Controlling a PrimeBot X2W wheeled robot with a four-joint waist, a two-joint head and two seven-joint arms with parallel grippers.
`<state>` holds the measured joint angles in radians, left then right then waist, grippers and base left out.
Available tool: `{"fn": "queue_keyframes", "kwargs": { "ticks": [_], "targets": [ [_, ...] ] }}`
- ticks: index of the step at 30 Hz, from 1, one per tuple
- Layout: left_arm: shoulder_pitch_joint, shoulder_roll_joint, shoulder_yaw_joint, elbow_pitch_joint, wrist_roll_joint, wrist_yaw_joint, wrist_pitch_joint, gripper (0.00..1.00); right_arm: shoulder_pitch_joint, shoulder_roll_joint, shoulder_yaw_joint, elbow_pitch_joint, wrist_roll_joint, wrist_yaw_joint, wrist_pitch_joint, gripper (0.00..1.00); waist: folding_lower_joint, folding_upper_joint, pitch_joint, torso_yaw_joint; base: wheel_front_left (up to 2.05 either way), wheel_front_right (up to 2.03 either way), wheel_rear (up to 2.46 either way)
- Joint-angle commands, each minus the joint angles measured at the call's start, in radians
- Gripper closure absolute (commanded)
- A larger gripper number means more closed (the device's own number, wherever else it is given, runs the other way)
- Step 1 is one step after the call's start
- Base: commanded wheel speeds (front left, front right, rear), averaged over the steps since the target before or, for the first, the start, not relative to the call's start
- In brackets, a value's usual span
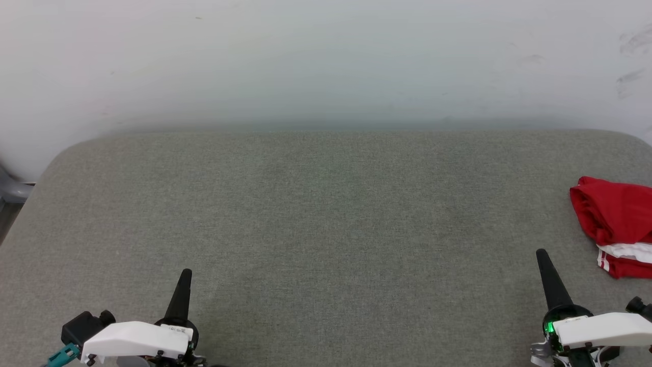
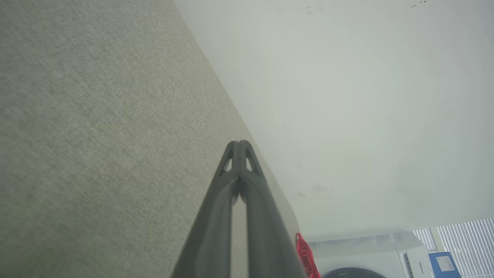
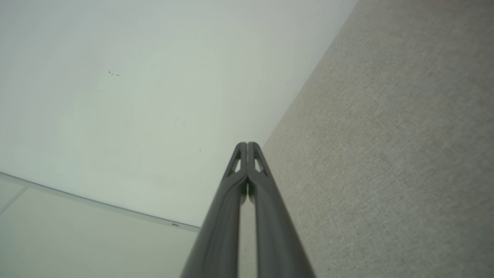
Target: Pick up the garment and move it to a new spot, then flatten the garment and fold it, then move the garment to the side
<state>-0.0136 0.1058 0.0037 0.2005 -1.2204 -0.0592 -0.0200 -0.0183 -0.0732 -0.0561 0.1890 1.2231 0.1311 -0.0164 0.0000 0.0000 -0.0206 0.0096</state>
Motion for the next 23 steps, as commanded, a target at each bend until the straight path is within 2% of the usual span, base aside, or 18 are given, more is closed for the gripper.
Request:
{"fn": "queue_keyframes", "kwargs": {
  "ticks": [1,23],
  "targets": [
    [-0.026,-0.003,0.006,-0.003,-0.024,-0.008,0.006,1.0,-0.022,-0.006,-0.003,-0.003,0.026,0.0,0.006,1.0,0.0,0.0,0.001,0.0,0.0,0.0,0.0],
    [-0.064,-0.016,0.043,0.02,-0.225,-0.041,0.058,1.0,-0.058,-0.002,-0.017,0.027,0.222,0.0,0.059,1.0,0.0,0.0,0.011,-0.004,0.0,0.0,0.0]
  ]
}}
